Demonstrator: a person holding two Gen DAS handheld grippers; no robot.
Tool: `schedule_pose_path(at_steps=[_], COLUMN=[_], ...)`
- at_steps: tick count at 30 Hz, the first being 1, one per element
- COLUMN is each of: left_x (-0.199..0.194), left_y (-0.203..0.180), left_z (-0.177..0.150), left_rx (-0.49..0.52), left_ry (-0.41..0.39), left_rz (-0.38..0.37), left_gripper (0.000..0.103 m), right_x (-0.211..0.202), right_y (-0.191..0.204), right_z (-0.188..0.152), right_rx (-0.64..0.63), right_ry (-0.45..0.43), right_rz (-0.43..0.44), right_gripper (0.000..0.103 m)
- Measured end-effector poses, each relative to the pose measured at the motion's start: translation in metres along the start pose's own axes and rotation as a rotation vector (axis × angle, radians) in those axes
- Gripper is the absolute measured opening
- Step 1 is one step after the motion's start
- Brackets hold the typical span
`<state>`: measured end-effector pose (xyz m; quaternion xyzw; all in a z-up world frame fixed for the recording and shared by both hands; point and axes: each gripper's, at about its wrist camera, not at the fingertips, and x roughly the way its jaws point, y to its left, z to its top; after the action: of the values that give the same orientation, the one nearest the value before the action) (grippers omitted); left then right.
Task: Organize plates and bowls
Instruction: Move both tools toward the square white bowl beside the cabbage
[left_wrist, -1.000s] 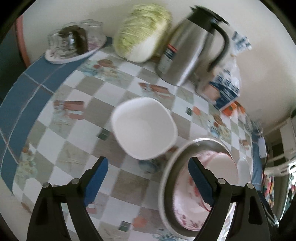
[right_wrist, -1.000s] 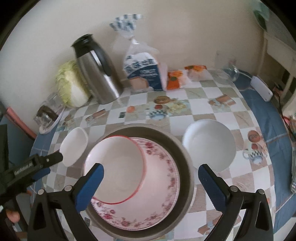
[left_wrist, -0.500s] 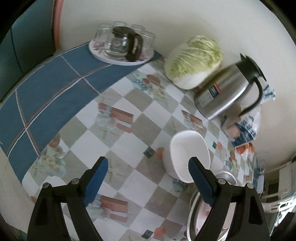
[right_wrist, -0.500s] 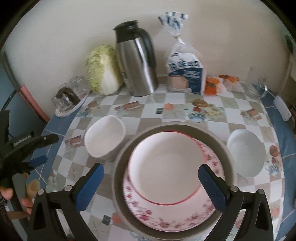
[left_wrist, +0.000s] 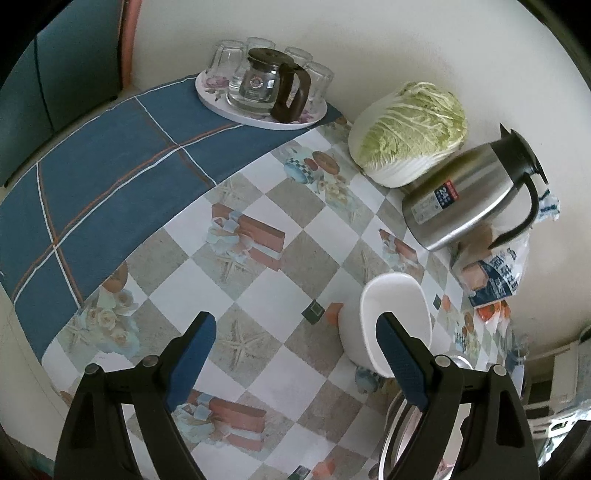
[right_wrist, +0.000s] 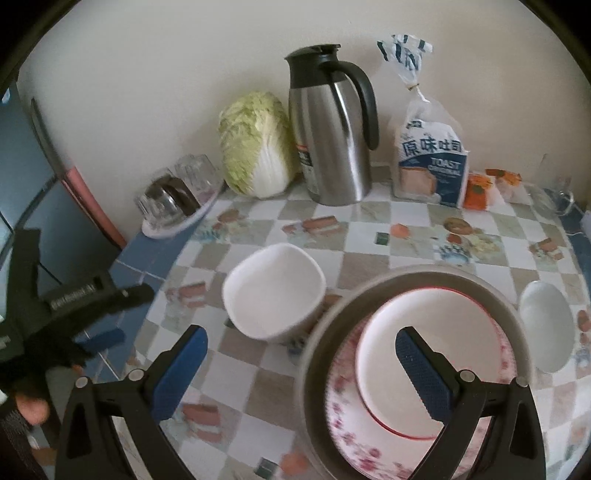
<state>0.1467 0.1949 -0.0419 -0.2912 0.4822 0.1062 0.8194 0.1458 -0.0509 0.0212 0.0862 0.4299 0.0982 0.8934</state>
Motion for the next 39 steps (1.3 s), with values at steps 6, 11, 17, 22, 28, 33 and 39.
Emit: schedule_pose_path(at_steps=[6, 11, 17, 22, 28, 33, 39], left_x=[0.016, 0.020, 0.042, 0.065, 0.079, 0.091, 0.105], left_y=[-0.007, -0.013, -0.023, -0.036, -0.049, -0.057, -0.071], left_z=[0.002, 0.008, 0.009, 0.005, 0.006, 0.006, 0.000], left_rx=[0.004, 0.015, 0.052, 0.098, 0.145, 0.178, 0.217], left_ry=[0.026, -0.025, -0.002, 0.055, 0.074, 0.092, 0.118], left_rz=[-0.024, -0.046, -0.058, -0.038, -0.030, -0.005, -0.028], left_gripper=[0.089, 0.101, 0.101, 0.101, 0.097, 0.070, 0.032], right_x=[0.010, 0.023, 0.032, 0.037, 0.041, 0.048, 0.052], right_y=[0.006, 0.002, -0.002, -0.005, -0.009, -0.010, -0.011], right_z=[0.007, 0.009, 0.012, 0.017, 0.024, 0.025, 0.023], right_rx=[0.001, 0.029, 0.030, 0.013, -0.009, -0.012, -0.006], right_ry=[-0.028, 0.000, 0.006, 0.005, -0.003, 0.005, 0.023], right_rz=[-0.014, -0.044, -0.097, -0.140, -0.173, -0.175, -0.154], right_gripper=[0.103, 0.103, 0.103, 0.103, 0.103, 0.103, 0.103])
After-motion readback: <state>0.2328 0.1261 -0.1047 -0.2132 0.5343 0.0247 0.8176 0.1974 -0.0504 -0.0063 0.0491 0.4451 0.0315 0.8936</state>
